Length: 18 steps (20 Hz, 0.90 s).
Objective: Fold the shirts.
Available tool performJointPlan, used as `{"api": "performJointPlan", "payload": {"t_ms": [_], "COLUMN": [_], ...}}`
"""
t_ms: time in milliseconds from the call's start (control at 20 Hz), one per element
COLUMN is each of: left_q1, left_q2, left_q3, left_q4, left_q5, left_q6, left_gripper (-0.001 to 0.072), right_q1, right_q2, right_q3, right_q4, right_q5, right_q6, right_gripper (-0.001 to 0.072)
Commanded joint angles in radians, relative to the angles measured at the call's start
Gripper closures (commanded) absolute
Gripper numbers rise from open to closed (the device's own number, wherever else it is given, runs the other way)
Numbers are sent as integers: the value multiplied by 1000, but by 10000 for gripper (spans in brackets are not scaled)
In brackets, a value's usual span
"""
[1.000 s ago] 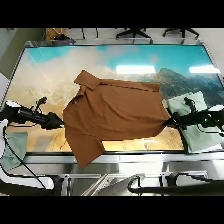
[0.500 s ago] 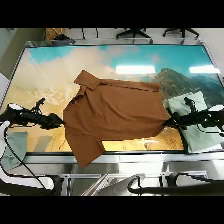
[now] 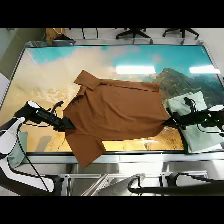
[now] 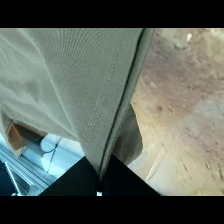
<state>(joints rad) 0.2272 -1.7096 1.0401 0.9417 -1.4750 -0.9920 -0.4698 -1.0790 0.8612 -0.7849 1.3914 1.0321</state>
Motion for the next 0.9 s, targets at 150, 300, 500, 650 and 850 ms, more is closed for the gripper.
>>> {"api": "performJointPlan", "payload": {"t_ms": [150,300,500,650,850], "left_q1": [77,74,24,42,171], "left_q2": [23,26,82,293,707], "left_q3": [-1,-1,5,137,473], "left_q4": [30,-66,-271,-439,-649], "left_q5": [-32,61,68,-62,105], "left_q6": [-12,35,86,74,26], "left_gripper": [239,693,696,697,695], "right_q1": [1,1,-5,-54,-183], "right_q2": [1,1,50,165,248], "right_q3": [0,0,13,168,568], "right_q4": [4,35,203,444,904], "right_q5": [5,5,99,163,188], "right_q6": [0,-9,-68,-78,-94], "right_gripper": [693,694,694,694,694]}}
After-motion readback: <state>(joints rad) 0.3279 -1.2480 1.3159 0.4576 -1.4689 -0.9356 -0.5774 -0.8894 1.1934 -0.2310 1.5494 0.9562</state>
